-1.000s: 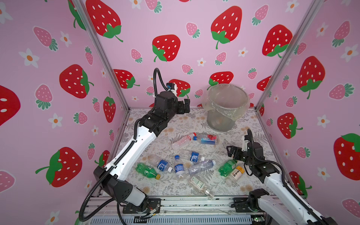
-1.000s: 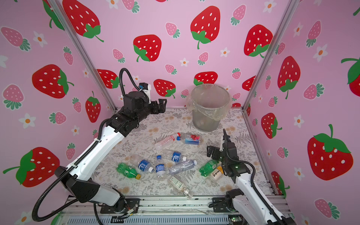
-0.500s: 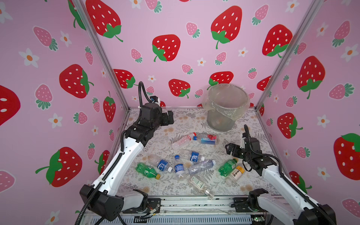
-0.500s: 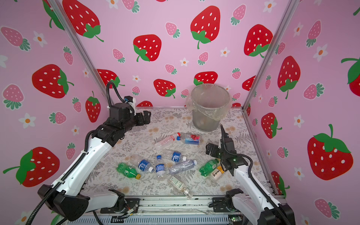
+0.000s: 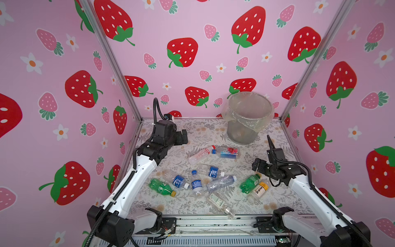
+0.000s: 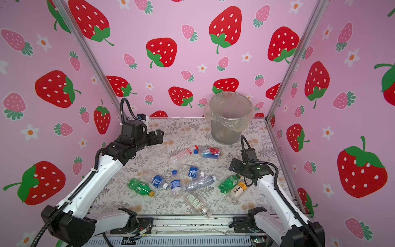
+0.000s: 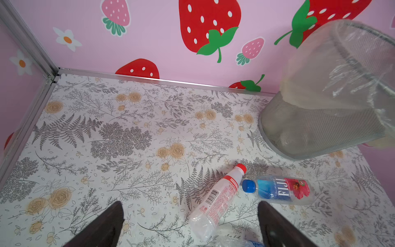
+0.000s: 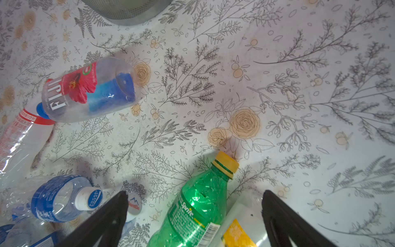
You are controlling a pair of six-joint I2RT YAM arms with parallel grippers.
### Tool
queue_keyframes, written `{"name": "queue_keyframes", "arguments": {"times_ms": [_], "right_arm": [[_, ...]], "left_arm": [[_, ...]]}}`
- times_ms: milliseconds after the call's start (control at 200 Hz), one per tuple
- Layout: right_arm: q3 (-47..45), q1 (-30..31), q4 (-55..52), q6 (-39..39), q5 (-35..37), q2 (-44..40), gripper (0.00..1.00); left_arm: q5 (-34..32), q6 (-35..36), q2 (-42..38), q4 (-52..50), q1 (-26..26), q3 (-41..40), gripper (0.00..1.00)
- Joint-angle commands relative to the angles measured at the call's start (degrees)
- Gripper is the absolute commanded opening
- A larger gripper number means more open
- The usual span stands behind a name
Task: Throw the plastic bottles in the bin
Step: Pick up the plastic bottle from the bottom-right of the table.
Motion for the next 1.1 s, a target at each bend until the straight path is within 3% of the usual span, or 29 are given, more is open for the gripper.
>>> {"name": "queue_keyframes", "arguments": {"times_ms": [0, 430, 595, 1096], "right_arm": [[1.7, 1.2, -10.1, 4.5, 3.9, -1.0, 0.99], [-8.1, 1.3, -14.7, 13.0, -0.1, -7.6, 1.00], [-10.7, 1.3, -14.5, 14.8, -0.7, -8.3, 0.91], [-14.7, 1.3, -7.7, 15.2, -2.8, -6.3, 0.84]], "left_arm": [[-1.8, 1.3, -0.8, -0.8, 0.3, 0.2, 0.99], [1.6, 0.2, 0.3, -2.7, 0.3, 1.8, 0.99], [2.6, -0.1, -0.1, -2.7, 0.4, 1.7, 0.99], [1.8, 0.2, 0.3, -2.9, 1.3, 1.8, 0.99]]}}
